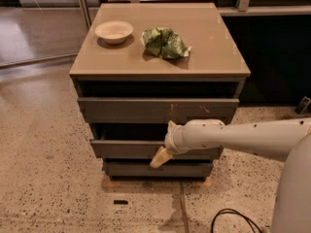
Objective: Open middle drawer
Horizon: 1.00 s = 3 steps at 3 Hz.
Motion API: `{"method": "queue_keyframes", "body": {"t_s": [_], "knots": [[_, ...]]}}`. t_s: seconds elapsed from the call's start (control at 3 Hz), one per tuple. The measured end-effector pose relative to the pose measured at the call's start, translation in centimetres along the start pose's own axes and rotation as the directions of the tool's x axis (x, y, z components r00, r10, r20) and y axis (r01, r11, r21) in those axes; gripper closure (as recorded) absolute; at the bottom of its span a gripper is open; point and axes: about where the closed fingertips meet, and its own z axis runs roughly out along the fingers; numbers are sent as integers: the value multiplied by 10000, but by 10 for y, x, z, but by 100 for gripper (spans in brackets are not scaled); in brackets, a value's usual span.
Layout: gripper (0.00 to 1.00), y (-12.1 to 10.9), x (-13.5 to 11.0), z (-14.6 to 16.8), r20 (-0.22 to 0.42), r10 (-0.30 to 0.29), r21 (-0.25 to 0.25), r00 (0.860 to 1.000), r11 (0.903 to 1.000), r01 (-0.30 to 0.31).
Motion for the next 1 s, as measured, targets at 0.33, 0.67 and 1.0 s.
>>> {"method": "queue_keyframes", "body": {"t_s": [0.33,0.67,1.0], "knots": [[0,0,0,0,0,0,0,10000,10000,0],[0,3,9,18,163,196,227,9997,9995,-200],[0,8,23,51,414,653,384,9970,9970,-669]]}}
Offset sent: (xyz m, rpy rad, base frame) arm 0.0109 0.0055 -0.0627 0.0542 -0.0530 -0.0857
